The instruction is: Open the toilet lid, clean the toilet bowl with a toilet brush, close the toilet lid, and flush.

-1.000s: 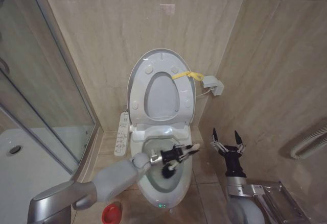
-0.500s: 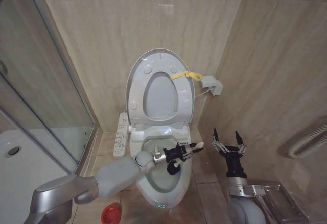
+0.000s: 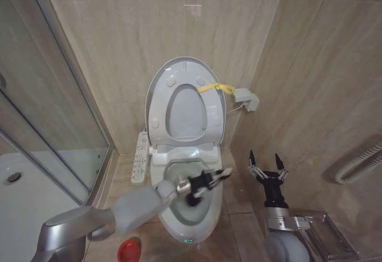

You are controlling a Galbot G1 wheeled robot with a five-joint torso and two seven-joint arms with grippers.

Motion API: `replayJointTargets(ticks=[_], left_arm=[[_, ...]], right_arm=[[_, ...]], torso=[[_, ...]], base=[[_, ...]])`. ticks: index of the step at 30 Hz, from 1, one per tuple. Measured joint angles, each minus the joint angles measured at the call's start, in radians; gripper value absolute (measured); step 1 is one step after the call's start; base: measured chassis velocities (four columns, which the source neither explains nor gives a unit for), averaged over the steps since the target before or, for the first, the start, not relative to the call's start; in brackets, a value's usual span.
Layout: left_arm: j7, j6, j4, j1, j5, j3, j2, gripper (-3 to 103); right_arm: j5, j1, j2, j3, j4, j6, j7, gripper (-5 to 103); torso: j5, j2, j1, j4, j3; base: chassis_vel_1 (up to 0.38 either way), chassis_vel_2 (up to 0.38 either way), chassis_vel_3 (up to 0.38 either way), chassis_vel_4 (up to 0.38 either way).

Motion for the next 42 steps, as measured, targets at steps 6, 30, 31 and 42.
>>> replayJointTargets(ticks=[6, 30, 31, 42], left_arm=[[-0.017, 0.007, -0.071, -0.015, -0.01, -0.037, -0.019, 20], [-0.05, -0.012, -0.03, -0.03, 0.023, -0.036, -0.052, 21], [-0.052, -0.01, -0.04, -0.042, 0.016, -0.042, -0.065, 21], [-0.022, -0.036, 0.099, -0.055, 0.07, -0.057, -0.091, 21]], right_arm=[[0.0, -0.001, -0.002, 0.006, -0.001, 0.0, -0.003, 100], [0.021, -0.017, -0.036, 0.025, 0.013, 0.009, -0.005, 100], [0.022, -0.017, -0.037, 0.027, 0.013, 0.009, -0.005, 100], [0.023, -0.017, -0.036, 0.022, 0.016, 0.006, -0.007, 100]], torso=[[-0.0005, 0.0, 0.0, -0.002, 0.0], [0.0002, 0.0, 0.0, -0.0008, 0.0], [0.0, 0.0, 0.0, -0.0019, 0.0], [0.0001, 0.0, 0.0, -0.0004, 0.0]], base=[[0.018, 0.006, 0.005, 0.004], [0.0, 0.0, 0.0, 0.0], [0.0, 0.0, 0.0, 0.0], [0.0, 0.0, 0.0, 0.0]])
